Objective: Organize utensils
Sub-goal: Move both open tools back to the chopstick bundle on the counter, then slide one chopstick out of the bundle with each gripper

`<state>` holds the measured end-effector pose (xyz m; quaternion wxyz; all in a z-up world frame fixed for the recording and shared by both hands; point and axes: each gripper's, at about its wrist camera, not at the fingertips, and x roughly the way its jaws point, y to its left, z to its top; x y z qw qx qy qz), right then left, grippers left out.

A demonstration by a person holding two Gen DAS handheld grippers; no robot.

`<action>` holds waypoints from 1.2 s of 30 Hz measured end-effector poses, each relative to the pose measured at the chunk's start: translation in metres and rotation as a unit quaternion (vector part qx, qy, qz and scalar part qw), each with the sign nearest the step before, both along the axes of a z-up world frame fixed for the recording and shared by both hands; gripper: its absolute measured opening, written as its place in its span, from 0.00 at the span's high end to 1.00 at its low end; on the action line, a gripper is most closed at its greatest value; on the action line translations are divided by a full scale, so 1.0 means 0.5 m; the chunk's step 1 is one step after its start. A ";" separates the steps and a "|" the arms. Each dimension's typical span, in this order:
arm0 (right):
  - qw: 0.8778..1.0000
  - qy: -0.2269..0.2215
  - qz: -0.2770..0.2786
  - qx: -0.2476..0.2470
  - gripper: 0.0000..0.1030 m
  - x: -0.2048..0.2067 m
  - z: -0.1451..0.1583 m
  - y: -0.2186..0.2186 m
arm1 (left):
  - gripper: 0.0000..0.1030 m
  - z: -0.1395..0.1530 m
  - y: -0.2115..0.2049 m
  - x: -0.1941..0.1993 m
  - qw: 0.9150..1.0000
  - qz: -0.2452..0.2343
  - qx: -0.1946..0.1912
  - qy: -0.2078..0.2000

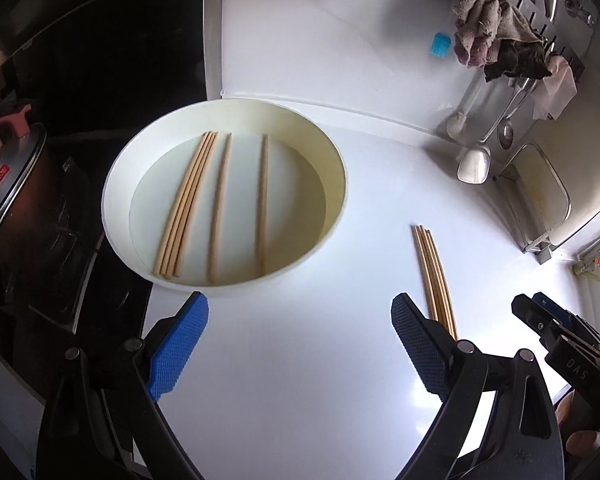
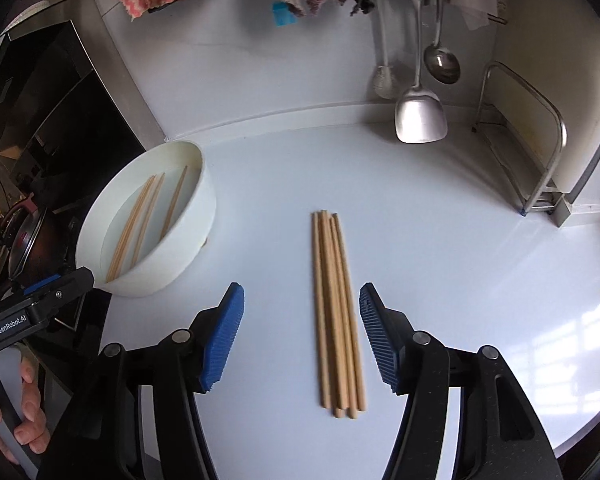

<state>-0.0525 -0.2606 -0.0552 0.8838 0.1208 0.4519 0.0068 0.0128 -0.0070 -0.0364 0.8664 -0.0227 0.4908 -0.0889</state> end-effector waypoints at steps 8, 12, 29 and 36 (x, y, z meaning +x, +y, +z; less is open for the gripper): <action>1.000 0.015 -0.009 -0.003 0.43 -0.029 -0.053 -0.115 | 0.10 -0.013 -0.093 -0.066 0.999 -0.011 0.036 0.008; 0.999 0.015 -0.028 -0.011 0.43 -0.030 -0.087 -0.131 | 0.07 -0.037 -0.121 -0.066 0.999 -0.028 0.027 -0.010; 1.000 0.021 -0.015 -0.013 0.42 0.027 -0.230 -0.106 | 0.07 -0.215 -0.216 -0.001 0.998 -0.052 0.027 0.004; 1.000 0.022 0.003 -0.023 0.42 0.047 -0.246 -0.088 | 0.07 -0.225 -0.213 0.005 0.999 -0.038 0.026 0.008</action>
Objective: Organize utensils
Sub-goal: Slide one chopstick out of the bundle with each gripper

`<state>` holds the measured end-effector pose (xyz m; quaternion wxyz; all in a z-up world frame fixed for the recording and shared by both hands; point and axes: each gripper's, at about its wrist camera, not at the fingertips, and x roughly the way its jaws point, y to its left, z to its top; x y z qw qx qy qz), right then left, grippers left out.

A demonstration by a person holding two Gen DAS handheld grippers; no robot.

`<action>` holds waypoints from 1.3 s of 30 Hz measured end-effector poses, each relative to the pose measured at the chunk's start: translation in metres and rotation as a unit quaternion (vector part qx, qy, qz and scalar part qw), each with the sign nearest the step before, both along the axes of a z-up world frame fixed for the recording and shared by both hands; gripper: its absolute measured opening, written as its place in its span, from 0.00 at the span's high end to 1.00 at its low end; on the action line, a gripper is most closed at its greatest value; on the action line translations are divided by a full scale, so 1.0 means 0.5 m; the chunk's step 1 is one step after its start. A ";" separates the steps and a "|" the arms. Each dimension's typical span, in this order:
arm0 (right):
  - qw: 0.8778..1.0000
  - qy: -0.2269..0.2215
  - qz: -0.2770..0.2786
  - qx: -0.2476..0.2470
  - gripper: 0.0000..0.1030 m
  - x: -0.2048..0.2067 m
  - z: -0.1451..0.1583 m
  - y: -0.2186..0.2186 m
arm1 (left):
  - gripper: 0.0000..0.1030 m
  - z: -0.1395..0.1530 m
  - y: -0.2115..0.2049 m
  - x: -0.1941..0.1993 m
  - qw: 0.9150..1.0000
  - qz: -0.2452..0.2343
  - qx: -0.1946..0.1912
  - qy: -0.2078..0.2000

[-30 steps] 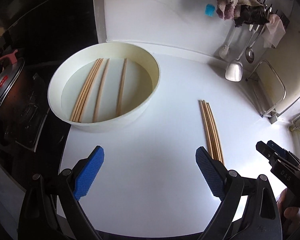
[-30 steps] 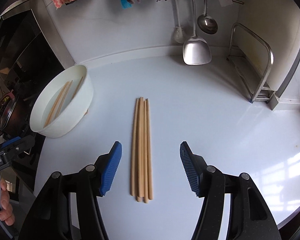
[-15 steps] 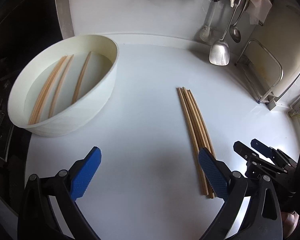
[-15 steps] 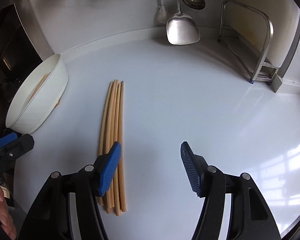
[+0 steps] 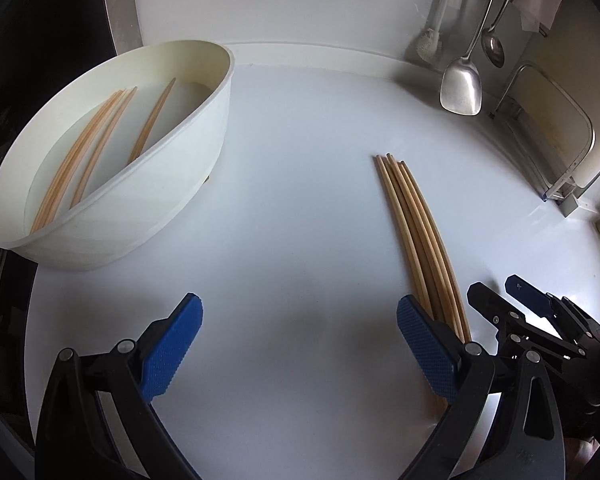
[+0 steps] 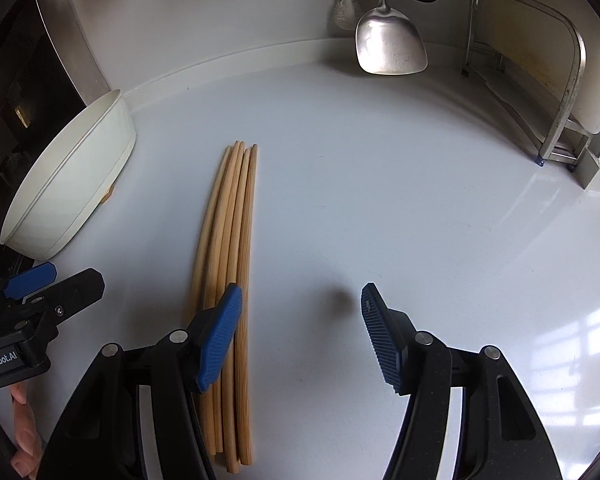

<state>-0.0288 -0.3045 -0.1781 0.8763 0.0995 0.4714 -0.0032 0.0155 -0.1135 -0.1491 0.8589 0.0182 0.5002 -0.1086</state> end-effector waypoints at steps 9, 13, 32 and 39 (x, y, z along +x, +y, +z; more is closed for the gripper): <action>1.000 0.004 0.020 -0.018 0.42 0.012 -0.008 0.015 | 0.07 -0.010 0.006 0.004 1.000 0.011 -0.003 0.009; 0.999 0.004 0.030 -0.041 0.42 0.014 -0.008 0.025 | 0.07 -0.010 0.005 0.005 1.000 0.012 -0.003 0.007; 0.996 0.009 0.020 -0.081 0.42 0.009 -0.014 -0.022 | 0.07 -0.022 -0.048 0.001 1.000 -0.013 0.005 0.004; 0.997 0.006 0.008 -0.077 0.42 -0.002 -0.012 -0.054 | 0.07 -0.038 -0.079 0.007 1.000 -0.015 0.003 0.018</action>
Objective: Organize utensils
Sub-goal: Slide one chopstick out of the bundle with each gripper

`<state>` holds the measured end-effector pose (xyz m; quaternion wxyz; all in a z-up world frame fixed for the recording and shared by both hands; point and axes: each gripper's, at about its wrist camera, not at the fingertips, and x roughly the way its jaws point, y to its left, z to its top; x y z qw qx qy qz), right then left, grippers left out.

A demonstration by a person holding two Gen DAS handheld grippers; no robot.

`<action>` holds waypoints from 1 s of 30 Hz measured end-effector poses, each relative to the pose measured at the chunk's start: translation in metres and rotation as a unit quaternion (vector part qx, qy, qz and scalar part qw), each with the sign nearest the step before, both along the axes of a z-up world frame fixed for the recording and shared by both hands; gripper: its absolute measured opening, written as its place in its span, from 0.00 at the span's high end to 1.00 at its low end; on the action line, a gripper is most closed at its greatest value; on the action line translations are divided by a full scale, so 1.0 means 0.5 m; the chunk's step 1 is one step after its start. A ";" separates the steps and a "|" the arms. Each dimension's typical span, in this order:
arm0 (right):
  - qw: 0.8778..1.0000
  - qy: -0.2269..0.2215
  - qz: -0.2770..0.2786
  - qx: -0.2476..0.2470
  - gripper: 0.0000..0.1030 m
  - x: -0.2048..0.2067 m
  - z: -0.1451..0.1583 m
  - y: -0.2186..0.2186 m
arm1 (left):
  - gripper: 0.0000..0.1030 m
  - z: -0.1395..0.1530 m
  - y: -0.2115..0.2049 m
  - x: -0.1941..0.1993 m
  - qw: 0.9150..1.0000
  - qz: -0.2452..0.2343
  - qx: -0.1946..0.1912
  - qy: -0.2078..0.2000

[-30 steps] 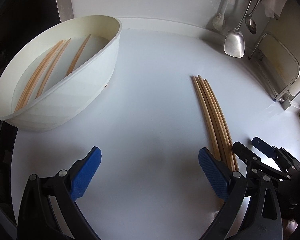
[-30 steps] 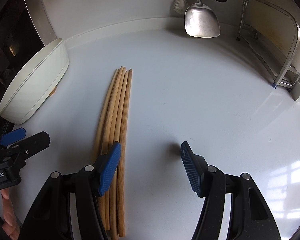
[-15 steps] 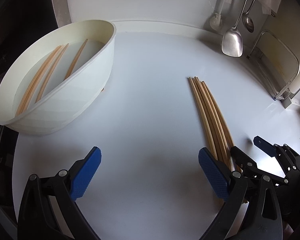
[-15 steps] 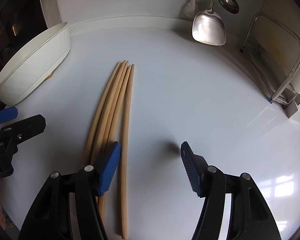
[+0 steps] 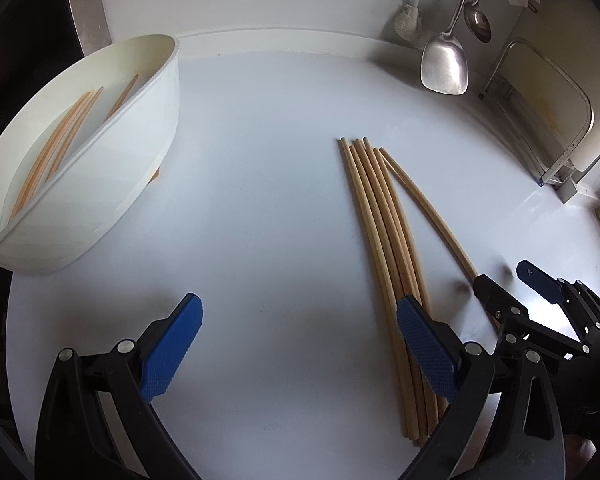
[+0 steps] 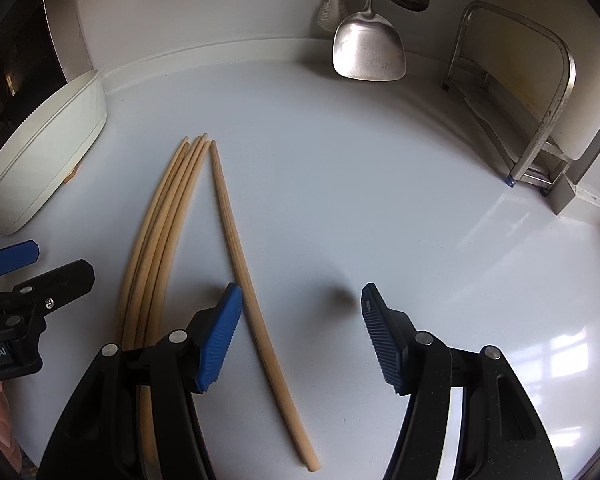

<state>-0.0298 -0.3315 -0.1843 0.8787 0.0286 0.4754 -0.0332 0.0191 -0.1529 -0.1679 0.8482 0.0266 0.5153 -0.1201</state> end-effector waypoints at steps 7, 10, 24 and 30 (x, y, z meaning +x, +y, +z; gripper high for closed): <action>1.000 -0.006 -0.008 0.000 0.42 -0.009 0.006 -0.020 | 0.07 -0.022 -0.028 0.006 1.000 0.017 0.008 0.014; 1.000 -0.008 -0.011 0.005 0.42 -0.012 0.008 -0.029 | 0.07 -0.032 -0.035 0.006 1.000 0.014 0.019 0.019; 1.000 -0.008 -0.010 0.014 0.42 -0.007 0.008 -0.038 | 0.06 -0.040 -0.022 -0.002 0.999 0.016 0.045 0.020; 1.000 -0.008 -0.013 0.008 0.42 -0.002 0.006 -0.041 | 0.06 -0.040 -0.012 0.012 0.999 0.024 0.043 0.017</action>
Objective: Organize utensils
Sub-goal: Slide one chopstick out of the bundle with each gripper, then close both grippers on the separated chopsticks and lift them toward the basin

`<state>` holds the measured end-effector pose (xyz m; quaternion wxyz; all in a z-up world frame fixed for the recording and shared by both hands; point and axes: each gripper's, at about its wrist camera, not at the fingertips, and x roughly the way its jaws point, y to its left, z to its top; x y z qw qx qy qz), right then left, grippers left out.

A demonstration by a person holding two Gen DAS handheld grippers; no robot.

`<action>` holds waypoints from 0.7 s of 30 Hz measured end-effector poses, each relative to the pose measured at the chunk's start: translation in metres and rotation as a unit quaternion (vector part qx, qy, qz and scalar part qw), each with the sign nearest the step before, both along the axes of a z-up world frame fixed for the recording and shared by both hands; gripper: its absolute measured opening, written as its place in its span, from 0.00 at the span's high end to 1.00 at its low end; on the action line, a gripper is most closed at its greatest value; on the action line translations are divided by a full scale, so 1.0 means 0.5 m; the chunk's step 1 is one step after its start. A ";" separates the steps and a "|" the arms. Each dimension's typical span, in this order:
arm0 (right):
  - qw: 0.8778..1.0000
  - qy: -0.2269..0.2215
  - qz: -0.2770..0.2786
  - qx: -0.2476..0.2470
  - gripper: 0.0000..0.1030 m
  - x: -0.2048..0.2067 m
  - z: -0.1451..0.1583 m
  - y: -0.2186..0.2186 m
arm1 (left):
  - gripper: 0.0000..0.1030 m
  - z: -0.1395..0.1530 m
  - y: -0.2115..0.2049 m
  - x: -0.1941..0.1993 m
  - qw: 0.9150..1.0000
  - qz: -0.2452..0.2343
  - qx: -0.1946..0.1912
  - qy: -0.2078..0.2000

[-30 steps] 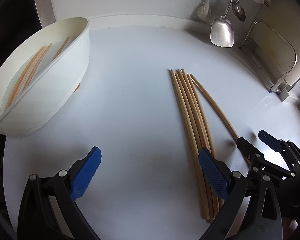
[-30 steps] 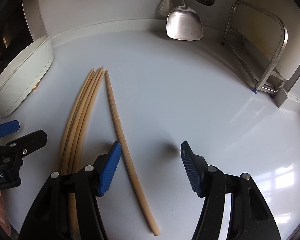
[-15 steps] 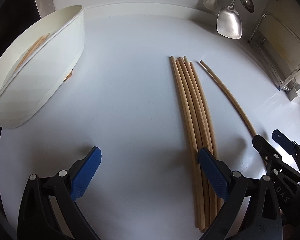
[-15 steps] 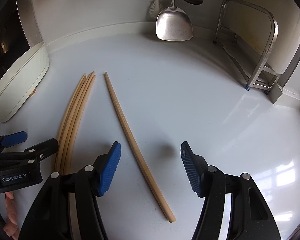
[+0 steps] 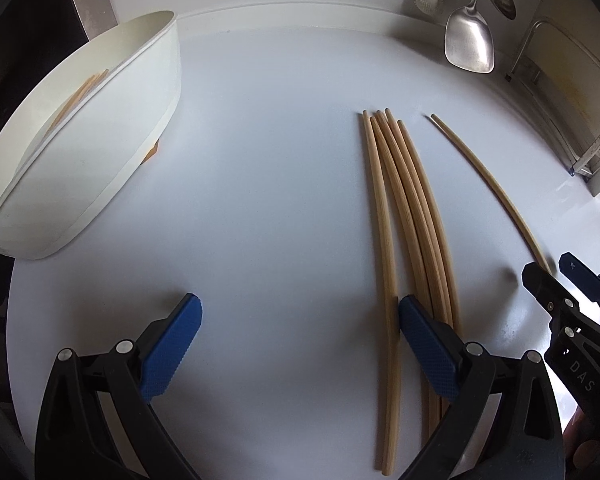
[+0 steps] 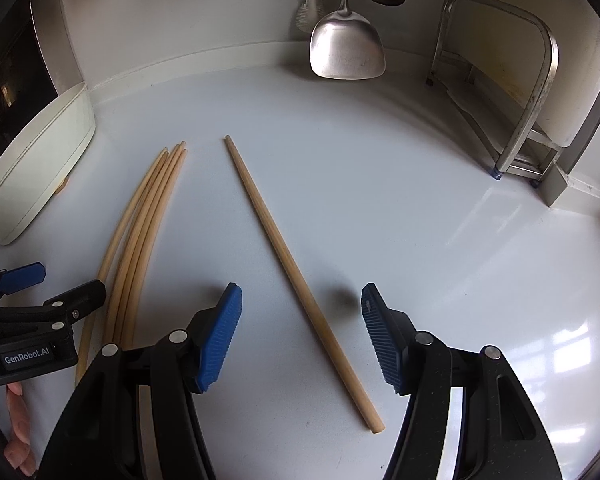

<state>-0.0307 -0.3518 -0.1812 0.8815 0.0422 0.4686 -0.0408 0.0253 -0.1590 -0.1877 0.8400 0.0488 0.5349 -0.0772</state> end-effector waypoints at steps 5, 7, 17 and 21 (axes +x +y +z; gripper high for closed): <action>1.000 0.000 0.000 -0.006 0.42 0.010 -0.005 -0.006 | 0.05 -0.002 -0.002 0.015 1.000 0.005 0.002 -0.004; 1.000 -0.001 0.002 -0.004 0.42 0.014 -0.006 -0.008 | 0.05 -0.002 -0.001 0.017 1.000 0.005 0.002 -0.006; 1.000 -0.012 0.020 -0.008 0.56 0.029 -0.005 0.001 | 0.14 0.001 0.007 0.000 1.000 0.005 -0.001 -0.026; 0.999 -0.014 0.035 -0.009 0.71 0.030 -0.002 0.019 | 0.35 0.013 -0.004 -0.009 1.000 -0.007 -0.005 -0.029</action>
